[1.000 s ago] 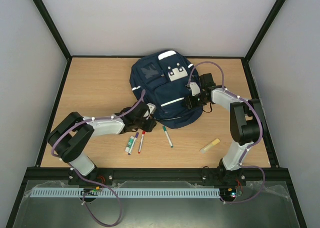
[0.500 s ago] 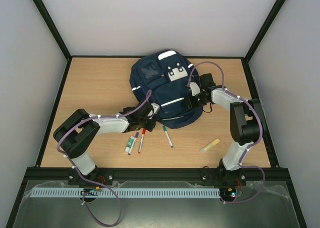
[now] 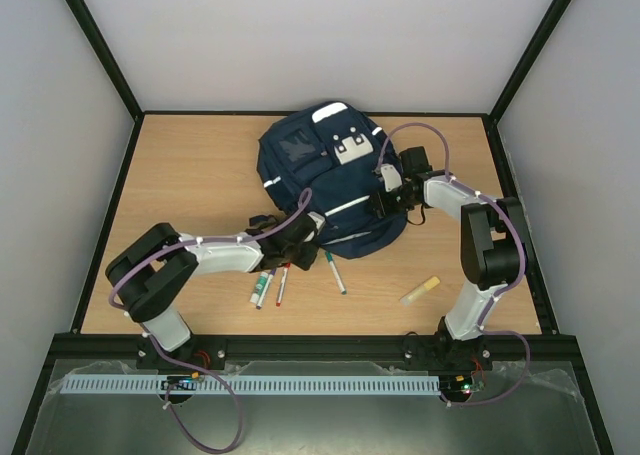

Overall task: Pack the student bag
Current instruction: Zip the student bag at the center of the board.

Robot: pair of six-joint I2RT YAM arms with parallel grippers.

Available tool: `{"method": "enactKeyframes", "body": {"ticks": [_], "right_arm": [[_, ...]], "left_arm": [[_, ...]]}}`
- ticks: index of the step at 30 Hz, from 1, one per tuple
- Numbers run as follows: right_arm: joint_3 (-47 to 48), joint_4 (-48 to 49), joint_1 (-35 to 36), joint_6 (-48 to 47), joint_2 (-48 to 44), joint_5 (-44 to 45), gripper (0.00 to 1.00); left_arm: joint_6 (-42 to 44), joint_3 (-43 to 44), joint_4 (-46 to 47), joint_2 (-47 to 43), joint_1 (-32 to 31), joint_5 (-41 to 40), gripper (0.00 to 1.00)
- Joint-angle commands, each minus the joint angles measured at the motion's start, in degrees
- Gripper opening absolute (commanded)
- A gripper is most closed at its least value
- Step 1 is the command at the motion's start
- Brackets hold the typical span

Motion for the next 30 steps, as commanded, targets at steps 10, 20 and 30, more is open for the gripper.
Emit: {"method": "enactKeyframes", "body": {"ticks": [10, 20, 30], "right_arm": [[-3.04, -6.49, -0.15, 1.29, 3.19, 2.65, 0.48], [-3.04, -6.53, -0.16, 1.29, 3.49, 2.31, 0.47], [-3.19, -6.60, -0.19, 1.20, 3.80, 2.42, 0.47]], "left_arm": [[-4.81, 8.64, -8.31, 4.04, -9.21, 5.94, 0.15], [-5.76, -0.85, -1.04, -3.22, -7.62, 7.98, 0.46], [-5.42, -10.57, 15.86, -7.28, 0.58, 22.31, 0.40]]}}
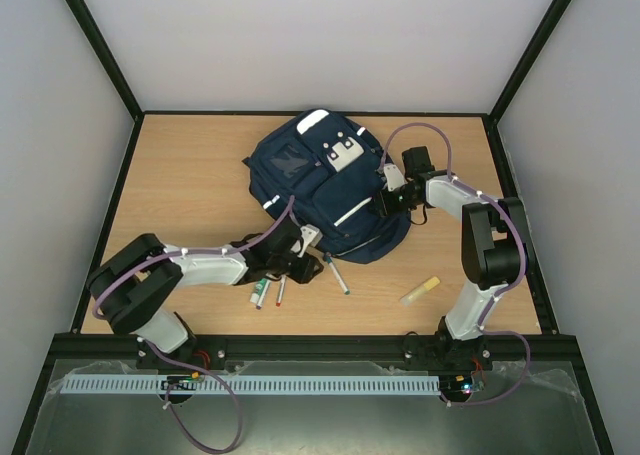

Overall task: Pack the student bag
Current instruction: Zip the student bag at the center of the board.

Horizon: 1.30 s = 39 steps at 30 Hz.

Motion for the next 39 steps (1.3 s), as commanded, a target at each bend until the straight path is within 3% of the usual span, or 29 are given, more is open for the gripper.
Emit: {"method": "enactKeyframes", "body": {"ticks": [1, 11, 19, 26, 33, 39], "right_arm": [[-3.02, -6.63, 0.51, 1.17, 3.90, 1.83, 0.47], [-3.17, -6.62, 0.56, 1.06, 4.16, 1.84, 0.48], [-3.20, -6.56, 0.57, 1.09, 4.51, 1.83, 0.47], [-3.33, -6.62, 0.55, 0.91, 4.77, 2.27, 0.47], [-3.31, -6.59, 0.56, 1.00, 4.71, 2.18, 0.47], [-3.39, -6.60, 0.52, 1.08, 4.62, 2.26, 0.47]], "left_arm": [[0.99, -1.34, 8.76, -0.69, 1.89, 6.84, 0.39], [3.30, 0.58, 12.79, 3.59, 3.36, 6.38, 0.33], [5.18, 1.18, 15.15, 6.84, 4.03, 7.12, 0.37], [5.38, 1.39, 17.66, 8.02, 4.01, 11.45, 0.23], [4.96, 1.13, 14.09, 6.25, 4.01, 9.04, 0.04], [4.04, 0.75, 8.82, 3.96, 3.73, 6.65, 0.02]]}}
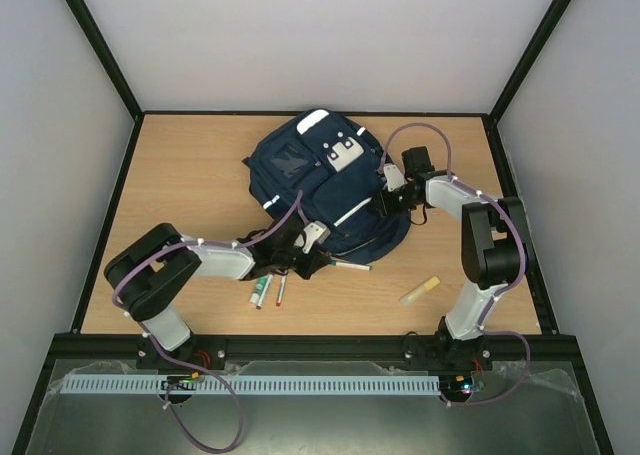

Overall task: Pack the student bag
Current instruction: Zip the student bag at the center of the board.

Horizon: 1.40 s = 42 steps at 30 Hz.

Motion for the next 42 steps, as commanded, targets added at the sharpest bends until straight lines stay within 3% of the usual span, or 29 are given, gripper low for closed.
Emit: {"method": "enactKeyframes", "body": {"ticks": [1, 8, 17, 20, 27, 30, 35, 42], "right_arm": [[-3.35, -6.70, 0.57, 1.11, 4.46, 2.25, 0.48], [-3.29, -6.71, 0.56, 1.18, 4.90, 2.04, 0.47], [-3.52, -6.78, 0.56, 1.23, 4.85, 2.29, 0.48], [-3.52, -6.83, 0.56, 1.22, 4.88, 2.31, 0.47], [-3.53, -6.85, 0.57, 1.13, 5.26, 2.23, 0.47], [-3.49, -6.89, 0.53, 1.13, 5.33, 2.22, 0.47], [-3.55, -6.86, 0.50, 1.13, 5.17, 2.40, 0.47], [-3.88, -6.77, 0.65, 1.31, 5.06, 2.33, 0.47]], "left_arm": [[-0.20, -0.38, -3.55, -3.61, -0.29, -1.88, 0.03], [-1.07, -1.18, -3.24, -5.07, -1.36, -3.20, 0.02], [-1.37, -0.35, 2.43, 0.01, -1.40, -2.79, 0.02], [-1.68, -0.16, 3.60, 0.69, -1.34, -3.81, 0.10], [-1.33, 0.83, 5.78, 2.77, -1.38, -3.51, 0.17], [-1.29, 1.18, 6.06, 3.26, -1.39, -3.62, 0.16], [-1.61, 0.48, 5.64, 1.57, -1.40, -3.25, 0.04], [-1.73, 1.07, -4.78, -3.19, -2.96, -3.50, 0.02]]}}
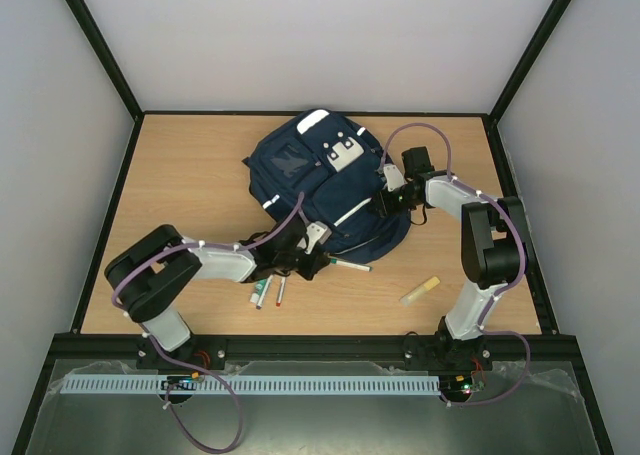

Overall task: Pack the student bag
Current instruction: Zip the student bag at the center of the board.

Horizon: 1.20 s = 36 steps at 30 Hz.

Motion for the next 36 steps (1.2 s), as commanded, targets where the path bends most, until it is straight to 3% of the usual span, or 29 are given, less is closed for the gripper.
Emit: {"method": "enactKeyframes", "body": {"ticks": [1, 12, 26, 28, 31, 36], "right_arm": [[-3.82, -6.92, 0.65, 1.29, 4.93, 2.34, 0.47], [-3.74, -7.12, 1.60, 1.47, 4.59, 2.64, 0.46], [-2.59, -8.12, 1.36, 1.64, 3.24, 2.45, 0.45], [-1.90, -8.78, 0.59, 1.90, 0.99, 2.22, 0.45], [-1.36, -10.96, -1.04, 1.51, -3.28, 2.06, 0.45], [-3.62, -13.55, -2.00, -0.97, -13.89, 6.16, 0.47]], "left_arm": [[0.11, 1.58, -6.25, -3.28, -1.16, 1.65, 0.02], [0.45, 13.82, -8.74, 5.36, -9.01, 1.78, 0.02], [0.48, 33.08, -12.86, 19.52, -9.89, 2.74, 0.05], [0.06, 34.25, -13.37, 20.34, -9.90, 2.82, 0.09], [-0.18, 34.37, -14.34, 19.37, -9.99, 2.81, 0.23], [1.58, 31.07, -17.07, 12.24, -10.17, 1.66, 0.37]]}}
